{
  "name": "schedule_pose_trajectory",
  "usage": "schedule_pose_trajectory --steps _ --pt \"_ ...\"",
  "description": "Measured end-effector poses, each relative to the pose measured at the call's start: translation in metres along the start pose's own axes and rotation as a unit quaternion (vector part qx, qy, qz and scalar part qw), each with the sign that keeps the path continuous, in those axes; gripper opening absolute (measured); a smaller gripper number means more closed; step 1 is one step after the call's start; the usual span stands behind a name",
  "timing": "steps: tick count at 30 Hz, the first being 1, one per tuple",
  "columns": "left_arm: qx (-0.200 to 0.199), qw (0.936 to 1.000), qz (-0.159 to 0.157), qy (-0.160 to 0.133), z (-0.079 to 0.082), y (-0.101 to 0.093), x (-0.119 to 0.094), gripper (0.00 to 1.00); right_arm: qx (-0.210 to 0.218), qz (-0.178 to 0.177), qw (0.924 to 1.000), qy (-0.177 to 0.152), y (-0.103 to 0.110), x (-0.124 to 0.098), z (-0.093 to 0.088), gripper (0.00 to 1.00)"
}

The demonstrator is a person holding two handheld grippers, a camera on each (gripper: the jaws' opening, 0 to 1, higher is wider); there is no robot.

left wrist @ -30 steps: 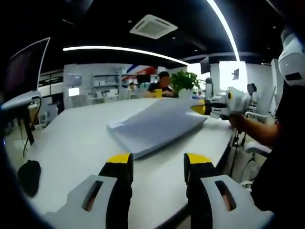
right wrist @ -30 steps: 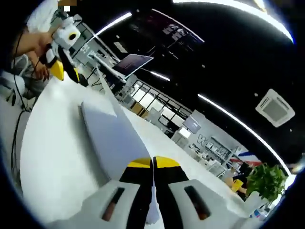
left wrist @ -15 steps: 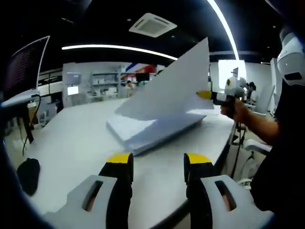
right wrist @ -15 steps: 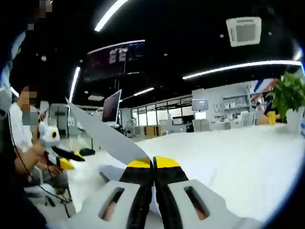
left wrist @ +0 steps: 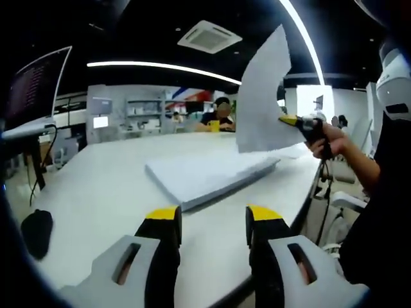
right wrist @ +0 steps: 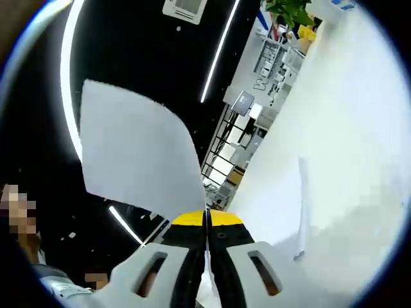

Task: Grasp the top corner of one sheet in the document stack and pull a single sheet out from the document stack, separating that one sheet from the rest and lifting it clear until the single sheet is fully removed from the stack

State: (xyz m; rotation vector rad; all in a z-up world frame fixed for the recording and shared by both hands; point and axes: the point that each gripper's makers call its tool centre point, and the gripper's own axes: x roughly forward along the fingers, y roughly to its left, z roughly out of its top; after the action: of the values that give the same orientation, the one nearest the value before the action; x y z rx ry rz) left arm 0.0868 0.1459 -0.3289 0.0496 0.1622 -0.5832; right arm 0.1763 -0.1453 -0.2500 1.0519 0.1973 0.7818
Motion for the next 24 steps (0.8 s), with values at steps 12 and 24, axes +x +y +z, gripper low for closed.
schedule_pose_trajectory --steps 12,24 --pt "-0.002 1.0000 0.003 0.006 -0.003 0.002 -0.004 0.41 -0.168 -0.109 0.9783 0.051 -0.040 -0.002 -0.010 0.02" --pt "0.007 0.9999 0.012 0.002 0.001 0.005 -0.004 0.40 -0.262 -0.134 0.9519 0.086 -0.042 -0.003 -0.015 0.02"
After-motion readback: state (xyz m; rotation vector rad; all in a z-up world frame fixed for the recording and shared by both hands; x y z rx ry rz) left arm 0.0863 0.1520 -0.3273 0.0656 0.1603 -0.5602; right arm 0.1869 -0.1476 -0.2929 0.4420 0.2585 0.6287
